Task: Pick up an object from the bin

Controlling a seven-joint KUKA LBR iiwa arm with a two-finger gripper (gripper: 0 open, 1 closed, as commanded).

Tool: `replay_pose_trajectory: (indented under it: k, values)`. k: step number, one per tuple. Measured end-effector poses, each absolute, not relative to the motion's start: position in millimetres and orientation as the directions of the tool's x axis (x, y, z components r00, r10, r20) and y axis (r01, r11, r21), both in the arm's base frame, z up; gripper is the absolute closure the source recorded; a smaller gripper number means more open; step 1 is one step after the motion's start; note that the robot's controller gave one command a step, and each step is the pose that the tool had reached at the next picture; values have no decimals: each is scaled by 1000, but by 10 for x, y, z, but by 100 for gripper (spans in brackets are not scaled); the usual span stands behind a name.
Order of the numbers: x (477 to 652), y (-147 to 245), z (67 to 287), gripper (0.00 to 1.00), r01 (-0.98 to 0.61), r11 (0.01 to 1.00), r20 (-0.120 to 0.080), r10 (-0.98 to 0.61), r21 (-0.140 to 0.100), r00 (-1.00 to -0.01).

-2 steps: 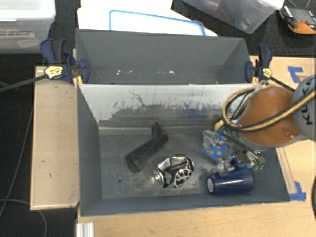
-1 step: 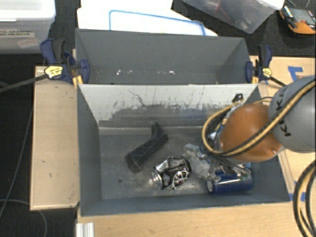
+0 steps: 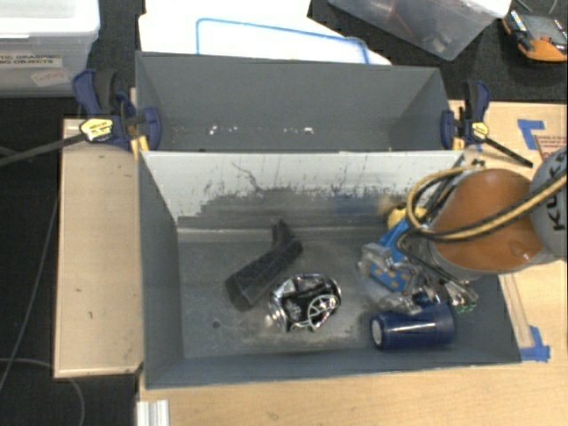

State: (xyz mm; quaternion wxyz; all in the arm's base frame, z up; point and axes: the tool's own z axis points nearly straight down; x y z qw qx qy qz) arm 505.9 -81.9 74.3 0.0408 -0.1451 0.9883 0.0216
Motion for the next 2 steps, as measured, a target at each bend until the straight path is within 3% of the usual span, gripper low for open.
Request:
replay_pose_trajectory:
  k: [1,2]
  values:
    - [5063,-844,738,100,-285,958,-90,-282,23,-955]
    - [5063,-844,737,100,-285,958,-90,-282,23,-955]
